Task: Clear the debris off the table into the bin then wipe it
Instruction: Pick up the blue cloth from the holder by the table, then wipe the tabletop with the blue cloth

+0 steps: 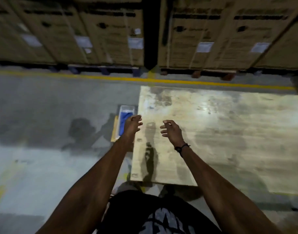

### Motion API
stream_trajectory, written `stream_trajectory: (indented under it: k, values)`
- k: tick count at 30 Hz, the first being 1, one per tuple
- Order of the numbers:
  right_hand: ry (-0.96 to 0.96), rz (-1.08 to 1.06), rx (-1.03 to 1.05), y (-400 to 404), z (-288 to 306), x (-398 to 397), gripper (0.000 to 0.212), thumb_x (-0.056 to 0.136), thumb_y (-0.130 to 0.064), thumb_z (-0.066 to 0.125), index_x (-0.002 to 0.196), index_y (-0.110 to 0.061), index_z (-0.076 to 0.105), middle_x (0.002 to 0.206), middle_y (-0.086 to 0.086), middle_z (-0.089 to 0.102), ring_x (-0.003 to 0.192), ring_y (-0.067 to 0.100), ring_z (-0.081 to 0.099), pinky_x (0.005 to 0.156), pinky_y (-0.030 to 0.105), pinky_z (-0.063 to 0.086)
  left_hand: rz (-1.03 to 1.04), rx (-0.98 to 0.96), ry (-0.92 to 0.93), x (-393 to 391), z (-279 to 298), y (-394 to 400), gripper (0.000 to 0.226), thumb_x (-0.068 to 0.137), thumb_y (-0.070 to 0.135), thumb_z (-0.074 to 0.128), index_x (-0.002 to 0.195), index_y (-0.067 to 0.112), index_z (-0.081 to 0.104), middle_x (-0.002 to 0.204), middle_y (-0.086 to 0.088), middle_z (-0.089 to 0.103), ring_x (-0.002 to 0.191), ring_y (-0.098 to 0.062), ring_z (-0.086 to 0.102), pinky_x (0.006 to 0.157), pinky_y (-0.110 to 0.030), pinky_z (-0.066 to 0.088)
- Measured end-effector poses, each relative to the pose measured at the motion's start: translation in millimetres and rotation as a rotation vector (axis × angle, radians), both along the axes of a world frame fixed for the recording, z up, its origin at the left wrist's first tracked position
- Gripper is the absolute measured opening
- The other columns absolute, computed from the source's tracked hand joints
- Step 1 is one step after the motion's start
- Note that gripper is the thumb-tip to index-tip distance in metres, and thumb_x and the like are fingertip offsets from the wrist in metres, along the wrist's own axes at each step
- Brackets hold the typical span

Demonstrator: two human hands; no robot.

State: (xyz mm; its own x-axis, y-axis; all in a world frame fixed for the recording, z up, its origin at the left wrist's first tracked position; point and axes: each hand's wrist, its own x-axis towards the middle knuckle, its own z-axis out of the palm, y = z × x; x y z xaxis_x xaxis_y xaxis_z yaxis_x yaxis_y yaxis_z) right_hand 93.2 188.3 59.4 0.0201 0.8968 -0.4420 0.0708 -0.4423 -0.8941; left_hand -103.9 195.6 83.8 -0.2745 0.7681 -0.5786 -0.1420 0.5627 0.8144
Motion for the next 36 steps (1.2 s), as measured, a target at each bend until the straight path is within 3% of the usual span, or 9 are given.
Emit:
stream_trajectory:
  k: [10, 14, 17, 20, 23, 26, 30, 33, 36]
  values:
    - [0.175, 0.208, -0.287, 54.0, -35.5, -172.4, 0.015, 0.107, -0.016, 0.053, 0.118, -0.01, 0.062, 0.112, 0.011, 0.064, 0.093, 0.02, 0.062, 0.072, 0.026, 0.049, 0.168, -0.176, -0.031, -146.1, -58.3, 14.2, 0.013, 0.106, 0.023, 0.055, 0.1, 0.014, 0.063, 0.103, -0.01, 0.068, 0.073, -0.014, 0.065, 0.05, -0.019, 0.047]
    - [0.181, 0.089, -0.442, 83.0, -66.4, -223.0, 0.04, 0.111, -0.022, 0.044, 0.145, -0.001, 0.05, 0.145, 0.021, 0.054, 0.138, 0.037, 0.05, 0.101, 0.042, 0.047, 0.175, -0.288, -0.16, -167.0, -99.3, 41.3, 0.054, 0.109, 0.056, 0.035, 0.12, 0.011, 0.062, 0.114, -0.006, 0.07, 0.088, -0.013, 0.068, 0.071, -0.028, 0.05]
    - [0.149, 0.028, -0.505, 106.0, -105.6, -248.5, 0.044, 0.112, -0.026, 0.039, 0.149, -0.004, 0.046, 0.157, 0.022, 0.044, 0.146, 0.039, 0.04, 0.117, 0.047, 0.036, 0.176, -0.348, -0.183, -174.8, -143.8, 64.4, 0.065, 0.106, 0.066, 0.029, 0.122, 0.013, 0.063, 0.121, -0.005, 0.068, 0.103, -0.016, 0.064, 0.087, -0.034, 0.049]
    - [0.162, -0.022, -0.513, 119.8, -155.1, -254.6, 0.036, 0.113, -0.03, 0.034, 0.138, -0.014, 0.054, 0.139, 0.01, 0.06, 0.121, 0.022, 0.061, 0.093, 0.027, 0.049, 0.164, -0.362, -0.225, -173.9, -178.9, 80.9, 0.072, 0.108, 0.063, 0.026, 0.144, 0.008, 0.056, 0.136, -0.007, 0.062, 0.118, -0.017, 0.057, 0.107, -0.038, 0.042]
    - [0.208, -0.09, -0.568, 131.8, -195.0, -254.7, 0.031, 0.113, -0.019, 0.031, 0.096, -0.019, 0.057, 0.091, 0.0, 0.063, 0.075, 0.011, 0.062, 0.06, 0.019, 0.054, 0.138, -0.322, -0.27, -168.1, -216.7, 90.2, 0.064, 0.113, 0.047, 0.02, 0.147, 0.001, 0.049, 0.127, -0.011, 0.063, 0.112, -0.017, 0.06, 0.092, -0.029, 0.047]
    - [0.159, -0.06, -0.575, 137.2, -229.8, -260.0, 0.033, 0.114, -0.025, 0.025, 0.106, -0.019, 0.057, 0.097, -0.002, 0.063, 0.089, 0.017, 0.065, 0.069, 0.027, 0.053, 0.161, -0.317, -0.278, -160.7, -247.4, 91.2, 0.066, 0.113, 0.053, 0.02, 0.148, 0.006, 0.05, 0.141, -0.019, 0.064, 0.131, -0.024, 0.061, 0.099, -0.03, 0.05]
    - [0.099, -0.042, -0.584, 143.1, -257.2, -277.4, 0.054, 0.113, -0.043, 0.025, 0.154, -0.012, 0.042, 0.14, 0.004, 0.052, 0.142, 0.03, 0.048, 0.109, 0.04, 0.041, 0.153, -0.309, -0.273, -152.6, -280.0, 92.0, 0.059, 0.114, 0.045, 0.02, 0.155, 0.008, 0.041, 0.147, -0.002, 0.05, 0.134, -0.013, 0.053, 0.089, -0.017, 0.048]
    - [0.051, -0.061, -0.587, 146.4, -273.9, -282.9, 0.035, 0.113, -0.043, 0.026, 0.107, -0.028, 0.058, 0.103, -0.007, 0.054, 0.097, 0.012, 0.057, 0.085, 0.03, 0.044, 0.135, -0.277, -0.256, -147.4, -300.4, 90.0, 0.064, 0.113, 0.048, 0.022, 0.159, 0.006, 0.037, 0.149, -0.001, 0.047, 0.138, -0.015, 0.046, 0.099, -0.016, 0.046]
    - [0.001, -0.039, -0.615, 149.2, -287.6, -284.1, 0.036, 0.113, -0.043, 0.025, 0.08, -0.034, 0.037, 0.08, -0.014, 0.032, 0.07, 0.001, 0.032, 0.064, 0.021, 0.028, 0.207, -0.265, -0.268, -143.7, -321.8, 90.2, 0.069, 0.111, 0.055, 0.03, 0.156, 0.005, 0.045, 0.157, -0.014, 0.05, 0.145, -0.029, 0.049, 0.122, -0.042, 0.039]
